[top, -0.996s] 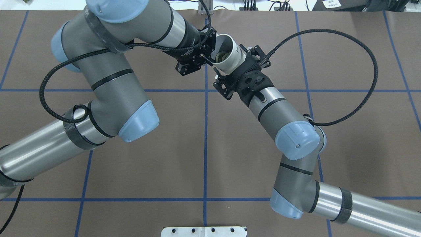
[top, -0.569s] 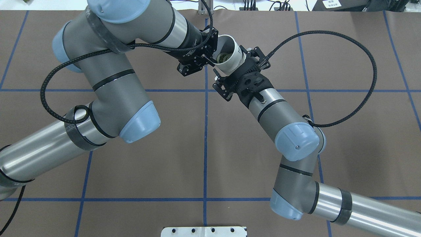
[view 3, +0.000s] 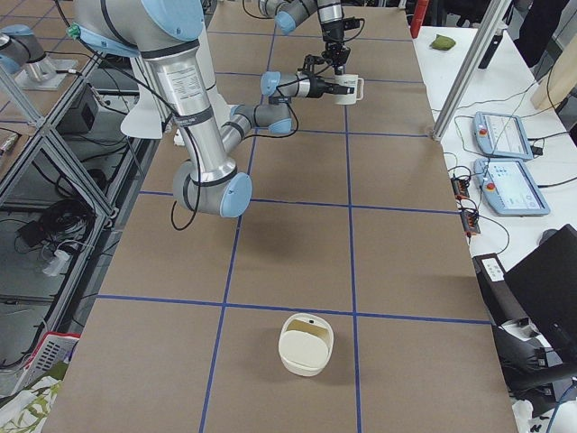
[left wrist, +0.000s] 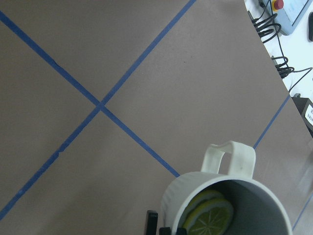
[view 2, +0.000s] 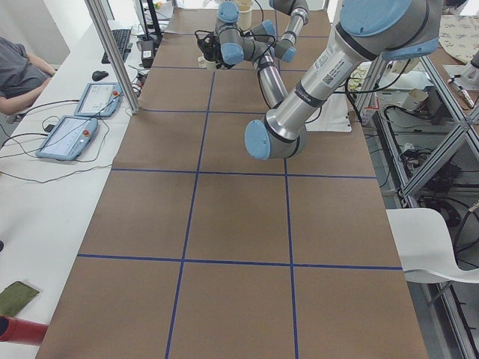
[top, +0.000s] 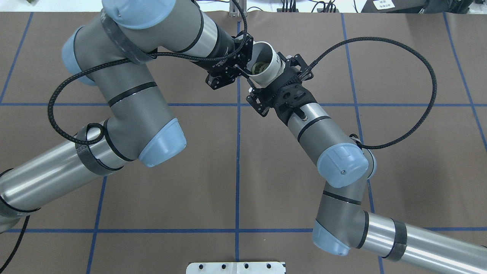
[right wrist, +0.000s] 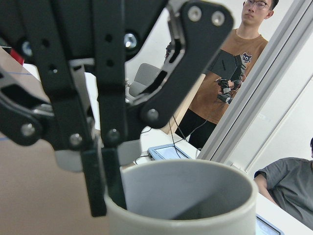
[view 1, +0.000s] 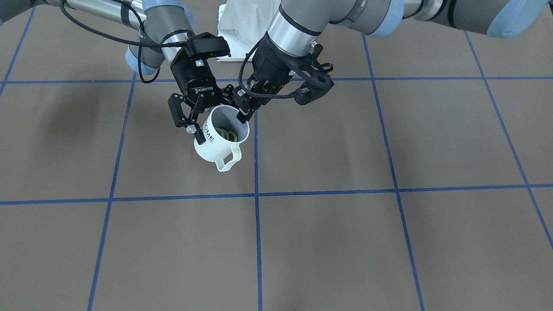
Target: Left arm hands cup to right arm to dump lemon
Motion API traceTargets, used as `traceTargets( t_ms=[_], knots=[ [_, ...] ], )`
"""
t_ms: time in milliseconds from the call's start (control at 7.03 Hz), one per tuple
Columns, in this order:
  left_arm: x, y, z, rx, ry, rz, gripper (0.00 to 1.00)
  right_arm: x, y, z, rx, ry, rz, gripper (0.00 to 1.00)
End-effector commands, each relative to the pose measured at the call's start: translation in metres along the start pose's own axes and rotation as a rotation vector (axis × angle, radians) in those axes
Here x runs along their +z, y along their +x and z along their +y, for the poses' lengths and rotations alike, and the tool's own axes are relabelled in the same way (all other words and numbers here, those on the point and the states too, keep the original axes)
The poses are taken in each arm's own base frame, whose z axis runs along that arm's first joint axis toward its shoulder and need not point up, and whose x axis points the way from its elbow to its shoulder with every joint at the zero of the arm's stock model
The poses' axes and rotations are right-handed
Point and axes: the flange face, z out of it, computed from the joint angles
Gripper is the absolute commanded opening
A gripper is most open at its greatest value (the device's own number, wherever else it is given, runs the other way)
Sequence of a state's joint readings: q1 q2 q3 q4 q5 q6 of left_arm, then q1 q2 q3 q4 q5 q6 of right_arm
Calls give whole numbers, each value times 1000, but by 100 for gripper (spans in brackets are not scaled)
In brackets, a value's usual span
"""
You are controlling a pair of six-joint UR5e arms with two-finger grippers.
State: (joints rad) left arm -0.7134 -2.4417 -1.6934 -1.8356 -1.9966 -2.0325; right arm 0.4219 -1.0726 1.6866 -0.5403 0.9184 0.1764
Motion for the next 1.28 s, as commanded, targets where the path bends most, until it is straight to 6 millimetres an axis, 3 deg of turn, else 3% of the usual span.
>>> traceTargets(
  t_ms=[0, 854, 996, 1139],
  knots=[
    [0, -1, 0, 0, 0, -1, 0, 0, 1, 2, -4, 0, 29, 99],
    [-2, -2, 14, 10, -21, 5, 0, 1, -2, 4, -5, -1, 37, 96],
    [-4, -2, 15, 14, -23, 9, 0, 1, -4, 4, -5, -2, 31, 75],
    [-7, -2, 17, 34, -32, 13, 35, 0, -5, 4, -4, -3, 30, 37]
  ],
)
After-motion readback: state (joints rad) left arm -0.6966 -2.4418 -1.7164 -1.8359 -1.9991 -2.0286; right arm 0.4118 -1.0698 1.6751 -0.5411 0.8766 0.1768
